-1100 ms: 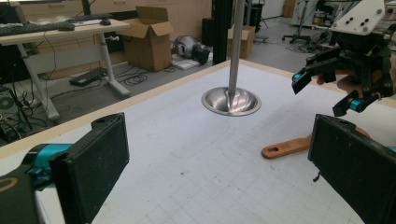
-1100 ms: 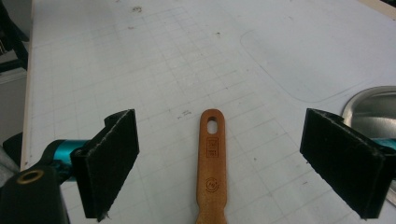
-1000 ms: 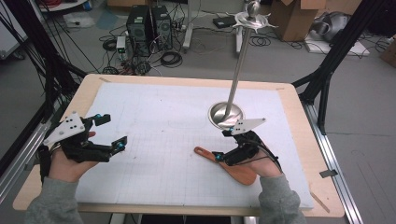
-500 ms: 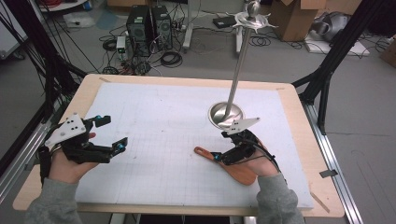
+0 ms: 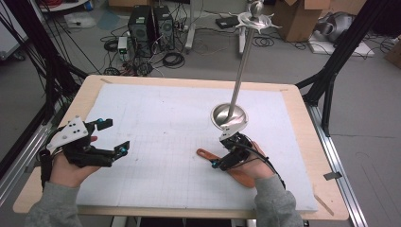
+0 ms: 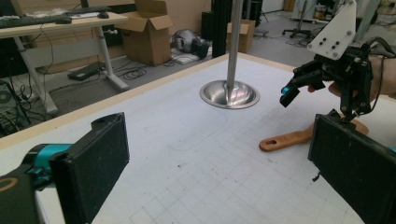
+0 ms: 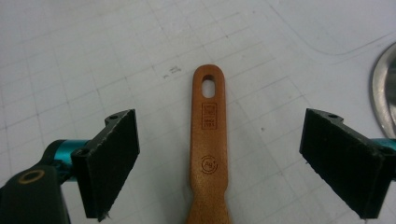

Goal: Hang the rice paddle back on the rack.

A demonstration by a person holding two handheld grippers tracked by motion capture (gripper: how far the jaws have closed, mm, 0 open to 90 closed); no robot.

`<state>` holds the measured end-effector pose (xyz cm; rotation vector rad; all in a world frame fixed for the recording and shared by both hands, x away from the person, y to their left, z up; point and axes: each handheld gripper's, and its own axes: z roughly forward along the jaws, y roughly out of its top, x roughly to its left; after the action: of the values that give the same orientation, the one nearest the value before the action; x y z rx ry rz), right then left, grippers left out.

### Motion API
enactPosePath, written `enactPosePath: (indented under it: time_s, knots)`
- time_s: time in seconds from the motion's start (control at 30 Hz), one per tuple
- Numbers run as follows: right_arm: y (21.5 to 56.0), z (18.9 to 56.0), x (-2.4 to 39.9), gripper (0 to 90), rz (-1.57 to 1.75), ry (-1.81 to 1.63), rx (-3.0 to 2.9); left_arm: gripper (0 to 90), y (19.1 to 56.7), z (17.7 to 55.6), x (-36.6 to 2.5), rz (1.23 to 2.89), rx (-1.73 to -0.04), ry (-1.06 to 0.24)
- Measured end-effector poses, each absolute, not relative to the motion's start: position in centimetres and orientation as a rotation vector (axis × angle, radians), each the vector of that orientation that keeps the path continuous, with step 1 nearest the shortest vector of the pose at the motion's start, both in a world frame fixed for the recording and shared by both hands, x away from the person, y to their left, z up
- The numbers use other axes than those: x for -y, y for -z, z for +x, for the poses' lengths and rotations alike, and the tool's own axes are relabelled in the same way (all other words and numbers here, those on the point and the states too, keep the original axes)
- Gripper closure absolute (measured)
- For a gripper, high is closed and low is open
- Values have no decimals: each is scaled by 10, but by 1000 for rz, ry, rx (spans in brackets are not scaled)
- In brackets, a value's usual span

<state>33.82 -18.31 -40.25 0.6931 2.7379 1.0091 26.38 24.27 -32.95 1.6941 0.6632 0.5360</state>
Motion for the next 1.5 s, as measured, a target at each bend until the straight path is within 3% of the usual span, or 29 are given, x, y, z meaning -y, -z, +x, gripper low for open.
enactPosePath:
  time_s: [0.47,1.1,1.5]
  knots:
    - [413,343,179,167,716,-919,-2795,56,327,261,-240,1683,-645,-520]
    - [420,345,174,379,735,-822,-2823,56,329,261,-244,1692,-664,-530]
    - [421,343,173,459,718,-778,-2844,56,331,262,-245,1691,-674,-531]
